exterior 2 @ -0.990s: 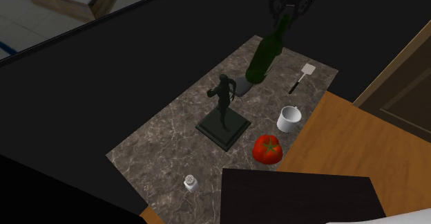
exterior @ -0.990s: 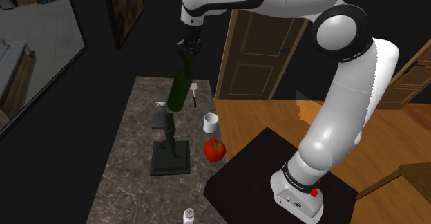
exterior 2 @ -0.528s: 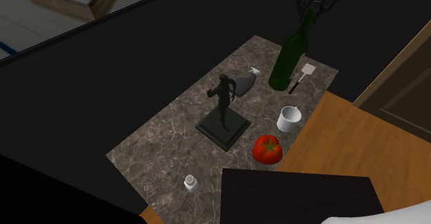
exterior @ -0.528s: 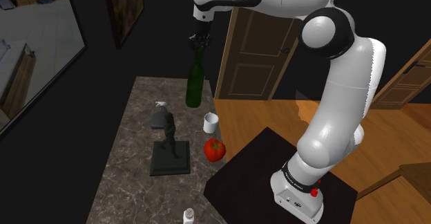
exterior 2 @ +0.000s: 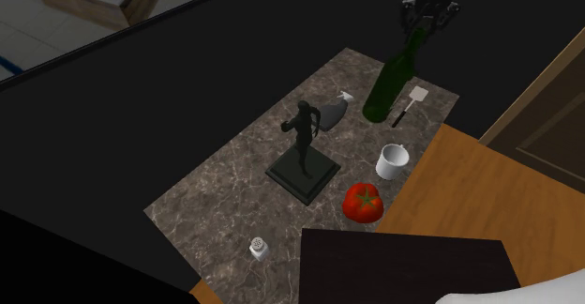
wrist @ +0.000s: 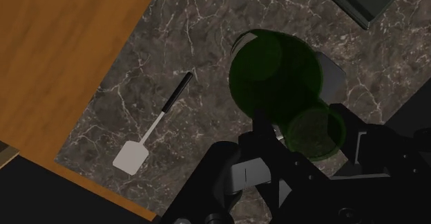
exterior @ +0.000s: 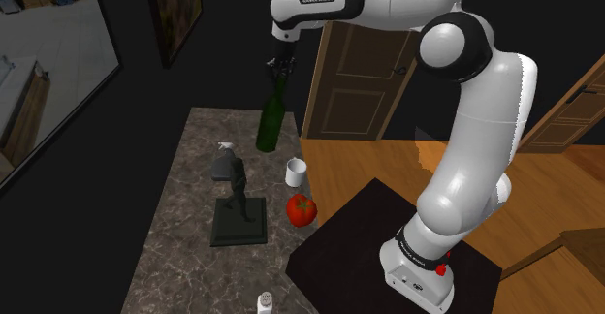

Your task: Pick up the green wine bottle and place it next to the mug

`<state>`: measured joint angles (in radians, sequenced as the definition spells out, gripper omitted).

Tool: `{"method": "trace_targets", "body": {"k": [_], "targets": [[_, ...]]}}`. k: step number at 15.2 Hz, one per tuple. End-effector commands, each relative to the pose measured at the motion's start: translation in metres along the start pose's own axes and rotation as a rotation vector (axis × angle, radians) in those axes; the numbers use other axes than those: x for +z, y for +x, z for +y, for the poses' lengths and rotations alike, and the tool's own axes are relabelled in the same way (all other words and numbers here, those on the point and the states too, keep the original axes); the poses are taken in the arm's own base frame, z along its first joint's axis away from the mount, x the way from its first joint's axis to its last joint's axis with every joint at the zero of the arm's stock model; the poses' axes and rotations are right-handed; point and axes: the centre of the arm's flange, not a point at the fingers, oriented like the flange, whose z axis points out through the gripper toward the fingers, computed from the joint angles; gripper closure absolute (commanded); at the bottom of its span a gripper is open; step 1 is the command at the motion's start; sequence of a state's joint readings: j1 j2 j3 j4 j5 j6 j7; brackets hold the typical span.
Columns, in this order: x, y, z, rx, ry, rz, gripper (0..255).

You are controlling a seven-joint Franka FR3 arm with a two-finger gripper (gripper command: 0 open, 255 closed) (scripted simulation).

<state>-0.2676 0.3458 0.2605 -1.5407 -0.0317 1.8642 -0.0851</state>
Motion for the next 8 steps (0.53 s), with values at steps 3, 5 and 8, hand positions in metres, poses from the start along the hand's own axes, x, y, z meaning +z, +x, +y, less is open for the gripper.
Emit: {"method": "trace_targets", "body": {"k": [3, 5, 8], "targets": [[0.021, 0.001, 0.001, 0.0, 0.0, 0.001, 255], [0.031, 0.001, 0.001, 0.0, 0.0, 0.001, 255], [0.047, 0.001, 0.002, 0.0, 0.0, 0.001, 255]]}}
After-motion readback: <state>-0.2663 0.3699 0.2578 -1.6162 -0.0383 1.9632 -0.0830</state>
